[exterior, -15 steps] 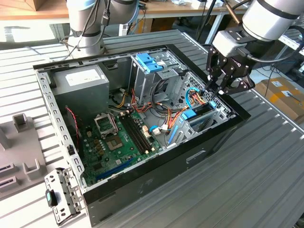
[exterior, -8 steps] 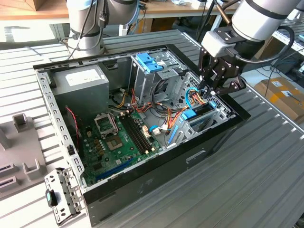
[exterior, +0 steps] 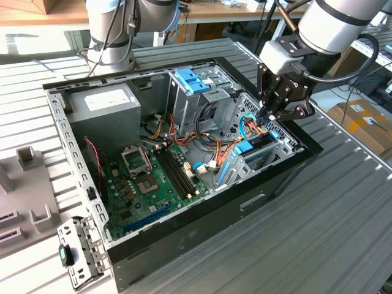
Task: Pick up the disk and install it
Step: 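Insert the second disk wire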
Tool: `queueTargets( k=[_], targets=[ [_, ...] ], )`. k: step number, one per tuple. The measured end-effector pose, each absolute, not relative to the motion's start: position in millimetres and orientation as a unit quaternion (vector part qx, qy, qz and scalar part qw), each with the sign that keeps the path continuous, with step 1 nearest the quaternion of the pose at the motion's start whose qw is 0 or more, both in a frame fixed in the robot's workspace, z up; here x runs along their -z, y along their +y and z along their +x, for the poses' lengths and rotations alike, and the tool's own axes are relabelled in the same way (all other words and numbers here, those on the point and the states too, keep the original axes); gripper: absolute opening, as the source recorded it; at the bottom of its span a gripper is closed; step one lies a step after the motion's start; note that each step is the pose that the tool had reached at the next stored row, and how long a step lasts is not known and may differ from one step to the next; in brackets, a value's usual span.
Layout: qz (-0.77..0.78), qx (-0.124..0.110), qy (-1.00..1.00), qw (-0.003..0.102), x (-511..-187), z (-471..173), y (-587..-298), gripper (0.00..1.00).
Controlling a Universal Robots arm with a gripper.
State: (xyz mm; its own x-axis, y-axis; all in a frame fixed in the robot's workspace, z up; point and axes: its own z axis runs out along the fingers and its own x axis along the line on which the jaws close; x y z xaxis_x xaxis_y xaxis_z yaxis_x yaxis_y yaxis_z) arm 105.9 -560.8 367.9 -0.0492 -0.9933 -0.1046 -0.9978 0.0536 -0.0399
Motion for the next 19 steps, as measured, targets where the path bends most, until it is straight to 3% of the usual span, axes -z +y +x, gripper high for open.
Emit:
queueTargets(
  k=[1, 12, 13, 15, 19],
  targets=[
    [-0.688, -0.022, 0.724, 0.052, -367.8, 105.9, -560.8, 0.16],
    [-0.688, -0.021, 0.724, 0.052, -367.6, 105.5, -563.1, 0.16],
    [-0.687, -0.024, 0.724, 0.054, -367.6, 104.7, -565.0, 0.16],
    [-0.686, -0.038, 0.723, 0.068, -367.4, 102.1, -569.9, 0.16],
    [-0.686, -0.039, 0.723, 0.068, -363.3, 100.2, -573.5, 0.16]
  ],
)
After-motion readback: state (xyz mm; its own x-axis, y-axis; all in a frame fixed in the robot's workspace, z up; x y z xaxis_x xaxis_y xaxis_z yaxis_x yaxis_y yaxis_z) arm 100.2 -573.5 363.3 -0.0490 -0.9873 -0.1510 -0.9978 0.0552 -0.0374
